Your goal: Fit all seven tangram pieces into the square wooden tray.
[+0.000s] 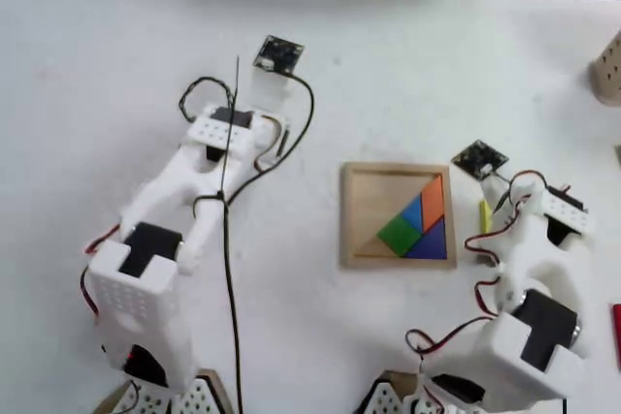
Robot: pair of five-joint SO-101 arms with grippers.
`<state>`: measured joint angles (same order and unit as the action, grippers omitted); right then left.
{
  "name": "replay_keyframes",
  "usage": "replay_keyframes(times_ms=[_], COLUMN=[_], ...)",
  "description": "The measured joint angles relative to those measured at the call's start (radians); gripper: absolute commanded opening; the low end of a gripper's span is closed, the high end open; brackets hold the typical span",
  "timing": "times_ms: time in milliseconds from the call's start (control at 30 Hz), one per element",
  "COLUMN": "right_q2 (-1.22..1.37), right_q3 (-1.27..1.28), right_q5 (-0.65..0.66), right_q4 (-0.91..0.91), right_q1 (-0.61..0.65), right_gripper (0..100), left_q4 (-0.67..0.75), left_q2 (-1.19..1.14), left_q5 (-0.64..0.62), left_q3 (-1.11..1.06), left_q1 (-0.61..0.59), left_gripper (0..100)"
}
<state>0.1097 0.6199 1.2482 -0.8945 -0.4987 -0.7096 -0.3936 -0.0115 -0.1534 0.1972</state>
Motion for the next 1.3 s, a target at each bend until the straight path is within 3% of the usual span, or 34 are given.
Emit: replay_keyframes(times_ms=[233,367,833,1300], right_q2=[-0.044,-0.086,-0.091,-0.091], right_q3=[-0.132,-0.161,-0.163,-0.161], right_q5=[-0.018,-0.018,-0.018,-0.018], right_q4=[-0.318,-0.388,-0.402,-0.302], right_q1=[-0.023,-0.02,-0.026,-0.077], right_gripper=[9.4,9.4,9.4,9.4], left_q4=[0.0,0.0,0.0,0.0], left_q2=[0.0,0.0,0.0,0.0], left_q5=[0.0,0.0,0.0,0.0], left_q3=[0.0,0.0,0.0,0.0], left_q1=[0.0,0.0,0.0,0.0], left_gripper=[2,2,2,2])
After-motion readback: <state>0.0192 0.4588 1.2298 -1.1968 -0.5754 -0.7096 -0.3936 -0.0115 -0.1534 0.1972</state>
